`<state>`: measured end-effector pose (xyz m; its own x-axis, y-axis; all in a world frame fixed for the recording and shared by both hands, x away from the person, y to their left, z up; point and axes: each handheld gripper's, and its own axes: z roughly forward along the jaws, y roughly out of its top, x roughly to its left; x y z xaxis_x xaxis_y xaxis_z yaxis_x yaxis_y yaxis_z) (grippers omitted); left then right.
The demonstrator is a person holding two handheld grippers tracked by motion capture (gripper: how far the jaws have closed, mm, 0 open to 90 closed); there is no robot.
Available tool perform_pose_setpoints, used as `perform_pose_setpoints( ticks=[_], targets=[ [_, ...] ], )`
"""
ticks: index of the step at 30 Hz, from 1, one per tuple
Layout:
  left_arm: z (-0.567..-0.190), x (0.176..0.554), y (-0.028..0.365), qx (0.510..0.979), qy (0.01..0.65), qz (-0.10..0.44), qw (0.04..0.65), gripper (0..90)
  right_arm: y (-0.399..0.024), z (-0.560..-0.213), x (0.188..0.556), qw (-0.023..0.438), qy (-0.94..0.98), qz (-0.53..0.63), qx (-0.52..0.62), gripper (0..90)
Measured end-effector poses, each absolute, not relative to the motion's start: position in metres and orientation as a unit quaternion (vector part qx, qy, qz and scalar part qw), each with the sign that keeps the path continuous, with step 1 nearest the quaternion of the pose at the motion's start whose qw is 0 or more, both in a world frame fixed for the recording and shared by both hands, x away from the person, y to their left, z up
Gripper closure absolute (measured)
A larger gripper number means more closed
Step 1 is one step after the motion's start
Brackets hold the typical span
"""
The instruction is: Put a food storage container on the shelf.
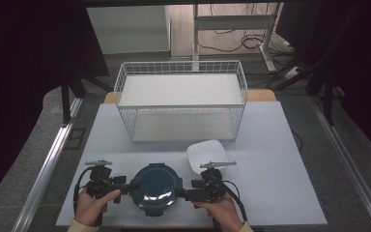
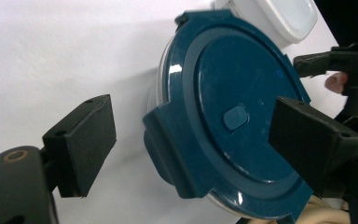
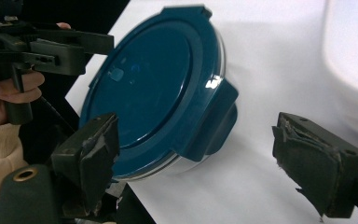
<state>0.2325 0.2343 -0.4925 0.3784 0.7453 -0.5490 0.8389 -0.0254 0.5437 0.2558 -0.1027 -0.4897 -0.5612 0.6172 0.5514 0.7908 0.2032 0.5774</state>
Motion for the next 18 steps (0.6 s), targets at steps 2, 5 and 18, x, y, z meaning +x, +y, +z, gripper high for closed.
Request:
perform_pose_setpoints(
  ticks=[2,5,18],
  targets=[
    [-0.496,0.232,0.236,0.707,0.559,-0.067,0.427,14.2,-0.098,-0.494,0.256,0.106,-0.769,-0.430,-0.461,14.5],
    [-0.500,0.232,0.238,0.701,0.563,-0.078,0.431,13.9,-0.091,-0.499,0.257,0.115,-0.765,-0.427,-0.468,14.0],
    [-0.513,0.233,0.231,0.691,0.563,-0.122,0.436,15.7,-0.073,-0.514,0.260,0.145,-0.743,-0.426,-0.496,12.8]
  ],
)
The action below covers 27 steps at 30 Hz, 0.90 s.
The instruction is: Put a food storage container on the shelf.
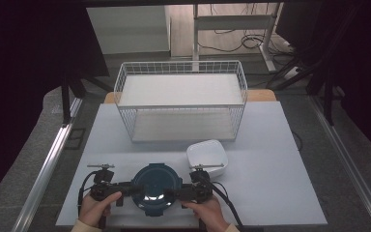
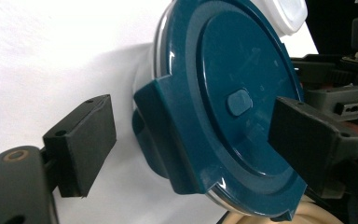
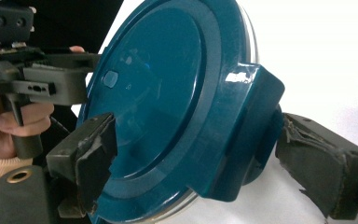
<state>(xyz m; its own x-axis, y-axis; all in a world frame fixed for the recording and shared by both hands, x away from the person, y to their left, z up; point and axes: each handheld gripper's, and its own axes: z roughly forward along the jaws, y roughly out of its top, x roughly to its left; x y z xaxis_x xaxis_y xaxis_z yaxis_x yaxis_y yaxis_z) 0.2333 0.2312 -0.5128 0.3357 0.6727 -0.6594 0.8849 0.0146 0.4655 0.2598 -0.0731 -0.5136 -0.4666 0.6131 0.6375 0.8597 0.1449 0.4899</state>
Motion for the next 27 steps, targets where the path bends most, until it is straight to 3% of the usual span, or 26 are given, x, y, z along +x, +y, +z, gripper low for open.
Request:
perform_pose_setpoints(
  ticks=[8,27],
  targets=[
    [-0.518,0.231,0.234,0.679,0.573,-0.136,0.438,20.9,-0.068,-0.519,0.260,0.160,-0.730,-0.428,-0.509,15.4],
    [-0.519,0.228,0.236,0.643,0.590,-0.160,0.462,34.9,-0.081,-0.518,0.264,0.183,-0.699,-0.442,-0.531,33.3]
  ],
)
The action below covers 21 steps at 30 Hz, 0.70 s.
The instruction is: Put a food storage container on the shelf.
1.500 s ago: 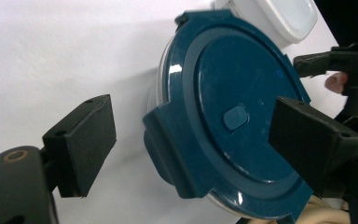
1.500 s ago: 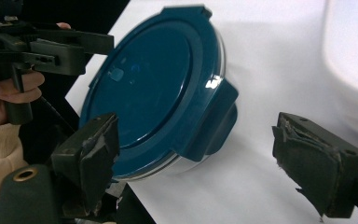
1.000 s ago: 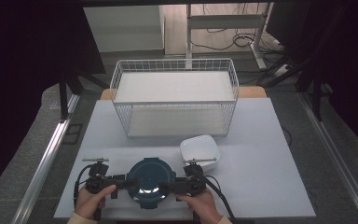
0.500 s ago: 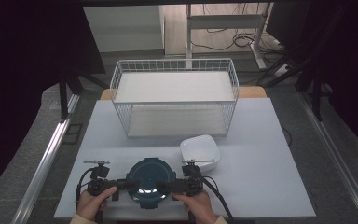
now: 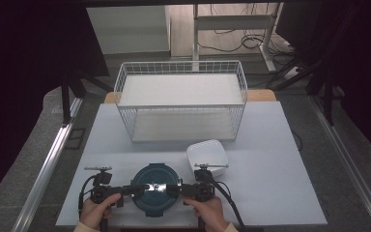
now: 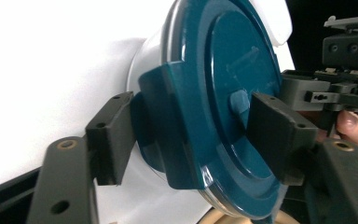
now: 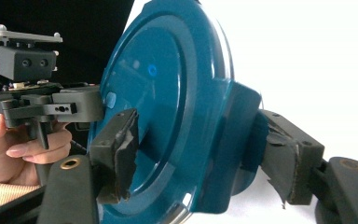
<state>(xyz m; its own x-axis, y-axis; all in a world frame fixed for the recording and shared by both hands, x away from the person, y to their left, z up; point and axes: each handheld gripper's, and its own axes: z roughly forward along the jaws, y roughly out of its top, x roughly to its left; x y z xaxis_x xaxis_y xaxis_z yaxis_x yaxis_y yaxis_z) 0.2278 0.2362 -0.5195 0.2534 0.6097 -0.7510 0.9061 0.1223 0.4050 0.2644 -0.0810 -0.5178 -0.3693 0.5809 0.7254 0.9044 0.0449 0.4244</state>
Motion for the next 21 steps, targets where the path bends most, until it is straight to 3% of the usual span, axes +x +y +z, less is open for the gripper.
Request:
perform_pose_setpoints(
  ticks=[8,21],
  targets=[
    [-0.512,0.224,0.241,0.633,0.587,-0.153,0.482,43.2,-0.083,-0.511,0.262,0.186,-0.691,-0.449,-0.535,37.6],
    [-0.502,0.220,0.236,0.638,0.575,-0.137,0.494,43.5,-0.086,-0.500,0.260,0.170,-0.696,-0.458,-0.527,38.5]
  ],
)
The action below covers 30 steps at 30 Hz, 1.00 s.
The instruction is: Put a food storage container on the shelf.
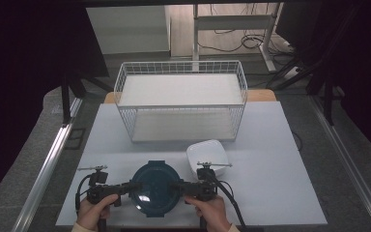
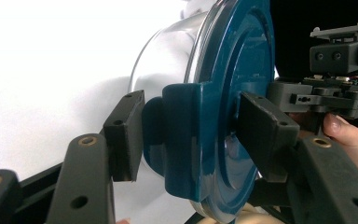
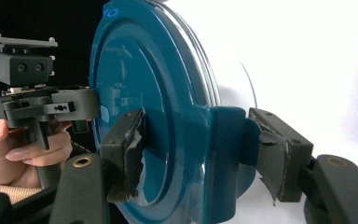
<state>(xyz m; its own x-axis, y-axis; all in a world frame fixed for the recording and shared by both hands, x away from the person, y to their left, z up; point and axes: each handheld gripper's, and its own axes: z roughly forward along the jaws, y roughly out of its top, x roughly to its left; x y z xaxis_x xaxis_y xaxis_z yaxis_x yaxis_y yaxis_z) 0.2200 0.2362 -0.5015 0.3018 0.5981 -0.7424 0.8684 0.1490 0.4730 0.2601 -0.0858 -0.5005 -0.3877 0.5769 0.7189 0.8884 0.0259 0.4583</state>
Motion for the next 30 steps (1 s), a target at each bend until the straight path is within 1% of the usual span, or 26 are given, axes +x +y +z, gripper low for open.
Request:
perform_pose_setpoints(
  ticks=[17,26,30],
  targets=[
    [-0.483,0.216,0.223,0.646,0.551,-0.122,0.514,43.6,-0.098,-0.471,0.257,0.125,-0.717,-0.475,-0.494,38.4],
    [-0.469,0.221,0.214,0.655,0.545,-0.111,0.512,43.6,-0.106,-0.463,0.261,0.127,-0.717,-0.480,-0.490,38.3],
    [-0.464,0.224,0.211,0.656,0.542,-0.114,0.512,43.6,-0.109,-0.456,0.262,0.121,-0.718,-0.482,-0.487,38.3]
  ],
)
